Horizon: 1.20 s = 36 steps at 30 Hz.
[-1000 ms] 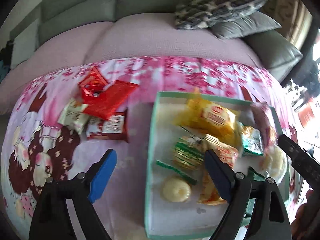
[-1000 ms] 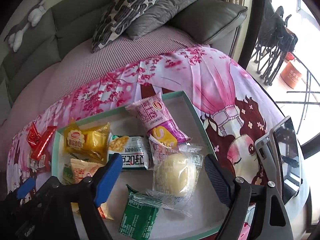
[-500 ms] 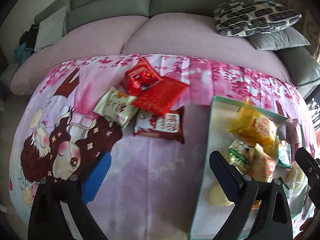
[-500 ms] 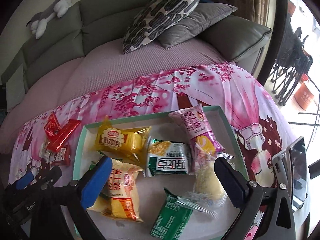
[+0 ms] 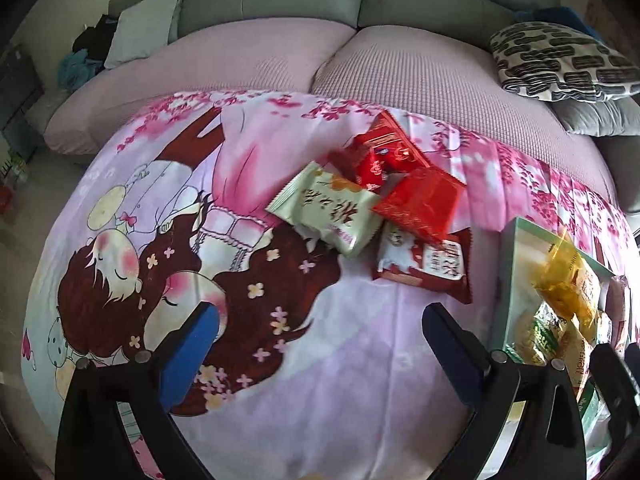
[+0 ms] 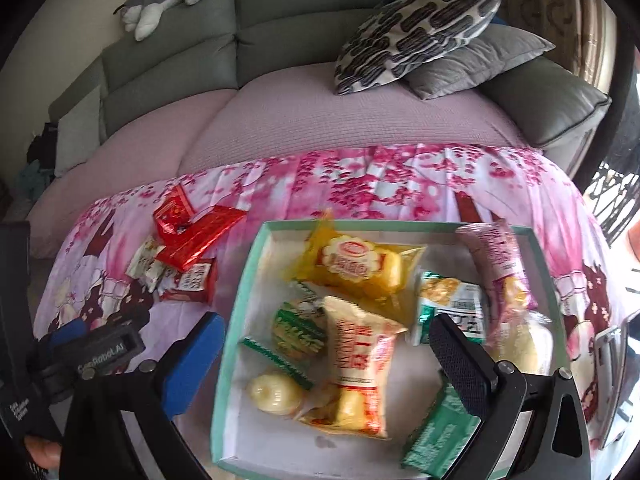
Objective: Organize snacks
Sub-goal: 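Withdraw both open tools from the tray toward the remaining snack packs, then grasp the pale green printed pack with the left tool while the right tool approaches the milk biscuit pack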
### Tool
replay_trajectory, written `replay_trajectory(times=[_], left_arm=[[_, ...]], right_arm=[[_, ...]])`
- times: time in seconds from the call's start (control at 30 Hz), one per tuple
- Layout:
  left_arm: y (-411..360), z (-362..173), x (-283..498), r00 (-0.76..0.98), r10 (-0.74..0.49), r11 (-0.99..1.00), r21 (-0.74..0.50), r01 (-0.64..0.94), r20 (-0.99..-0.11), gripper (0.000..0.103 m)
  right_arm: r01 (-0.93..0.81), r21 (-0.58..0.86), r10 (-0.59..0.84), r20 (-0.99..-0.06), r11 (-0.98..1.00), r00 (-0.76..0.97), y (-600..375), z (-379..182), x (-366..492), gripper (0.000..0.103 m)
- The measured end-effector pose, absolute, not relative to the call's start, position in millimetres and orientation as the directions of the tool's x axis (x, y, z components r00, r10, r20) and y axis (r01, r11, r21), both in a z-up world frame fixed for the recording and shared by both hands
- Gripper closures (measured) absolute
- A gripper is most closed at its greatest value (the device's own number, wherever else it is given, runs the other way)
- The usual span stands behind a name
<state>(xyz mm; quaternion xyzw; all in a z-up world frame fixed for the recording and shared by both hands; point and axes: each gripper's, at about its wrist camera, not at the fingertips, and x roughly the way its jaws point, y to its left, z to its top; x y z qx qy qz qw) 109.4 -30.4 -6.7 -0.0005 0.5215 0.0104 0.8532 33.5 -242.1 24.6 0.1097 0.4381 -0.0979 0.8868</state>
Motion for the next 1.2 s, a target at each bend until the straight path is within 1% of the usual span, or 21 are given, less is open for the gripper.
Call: replay_trajectory(times=[0.13, 0.37, 0.5, 0.7, 0.97, 1.2], left_arm=[[-16, -9, 112, 0.438, 0.024, 0.999, 0.007, -0.04, -0.899, 0.002], [4, -9, 119, 0.428, 0.037, 0.996, 0.0, -0.086, -0.903, 0.002], [12, -6, 120, 0.434, 0.046, 0.995, 0.004, -0.098, -0.9, 0.002], [14, -5, 121, 0.443, 0.065, 0.997, 0.044, -0.06, -0.894, 0.002], [23, -4, 127, 0.453, 0.073, 0.997, 0.059, -0.045, -0.889, 0.002], [37, -6, 138, 0.433, 0.028, 0.999, 0.007, -0.05, -0.901, 0.002]], right_arm=[[0.233, 0.124, -0.039, -0.806, 0.965, 0.591, -224, 18, 39, 0.0], [0.206, 0.126, -0.014, -0.823, 0.97, 0.567, -203, 4, 50, 0.0], [0.188, 0.125, -0.006, -0.819, 0.974, 0.574, -193, 2, 53, 0.0], [0.182, 0.128, -0.003, -0.811, 0.975, 0.585, -185, 1, 56, 0.0], [0.168, 0.113, -0.008, -0.808, 0.979, 0.589, -175, -1, 65, 0.0], [0.136, 0.1, -0.001, -0.803, 0.986, 0.596, -163, 2, 77, 0.0]])
